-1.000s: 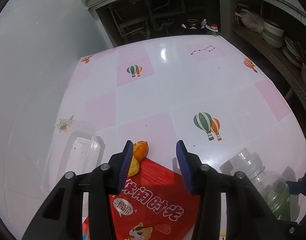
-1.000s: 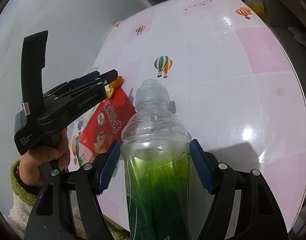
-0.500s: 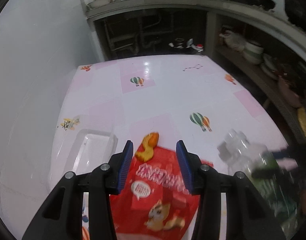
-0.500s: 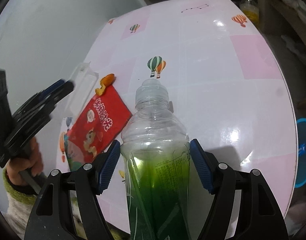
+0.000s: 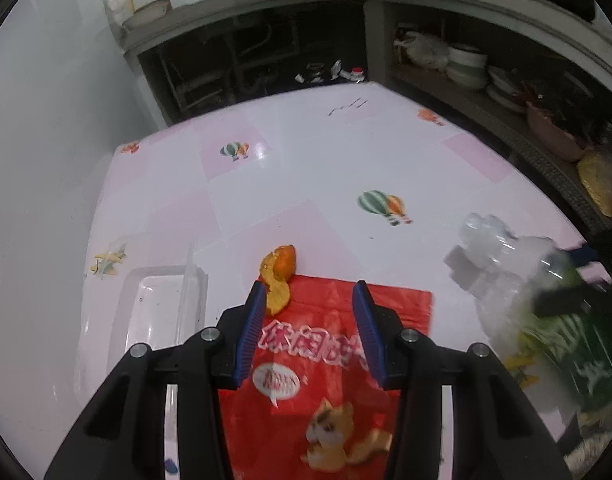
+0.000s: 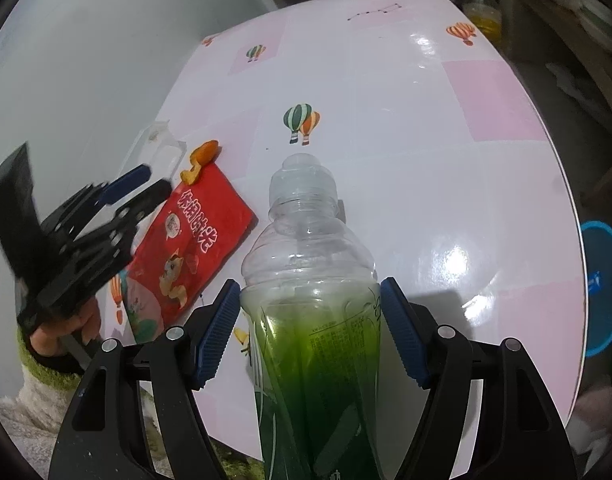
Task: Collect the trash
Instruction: 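Close the left gripper on the orange peel while the right holds the bottle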
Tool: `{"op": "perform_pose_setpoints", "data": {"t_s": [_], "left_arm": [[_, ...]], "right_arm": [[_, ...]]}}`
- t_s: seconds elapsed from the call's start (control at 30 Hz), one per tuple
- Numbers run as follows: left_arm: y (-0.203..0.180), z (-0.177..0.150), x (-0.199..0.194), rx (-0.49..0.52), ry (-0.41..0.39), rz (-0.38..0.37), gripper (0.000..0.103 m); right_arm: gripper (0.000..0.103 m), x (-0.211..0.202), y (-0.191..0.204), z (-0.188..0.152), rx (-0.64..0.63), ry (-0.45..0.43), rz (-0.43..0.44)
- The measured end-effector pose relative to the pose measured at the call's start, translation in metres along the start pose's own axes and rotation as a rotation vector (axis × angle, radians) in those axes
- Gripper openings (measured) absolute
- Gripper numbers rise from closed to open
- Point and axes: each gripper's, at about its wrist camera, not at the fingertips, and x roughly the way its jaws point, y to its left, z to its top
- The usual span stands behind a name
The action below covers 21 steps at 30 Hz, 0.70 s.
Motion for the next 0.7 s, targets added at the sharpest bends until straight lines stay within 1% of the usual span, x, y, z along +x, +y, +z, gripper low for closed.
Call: {"op": "perform_pose_setpoints", "data": {"t_s": [0.17, 0.33, 0.4, 0.57, 0.7], "left_arm": [[0.014, 0.007, 0.032, -0.049, 0.070, 0.040, 0.043], [0.018, 0.007, 0.045, -0.074, 0.102, 0.007, 0.043], [0.019, 0.005, 0.048, -0.083, 0.113, 0.005, 0.038], [0.025, 0.001, 0.052, -0.122, 0.134, -0.003, 0.029], [0.023, 0.000, 0.053, -0.121, 0.136, -0.001, 0.022]], "right_arm": [[0.068, 0.001, 0.003, -0.002, 0.008, -0.007, -0.022], [0.068, 0.000, 0.004, -0.004, 0.014, -0.011, -0.022], [0.068, -0.001, 0.003, -0.005, 0.015, -0.013, -0.021], [0.067, -0.002, 0.002, -0.006, 0.016, -0.017, -0.019], [0.067, -0.002, 0.002, -0.008, 0.016, -0.022, -0.020]]}}
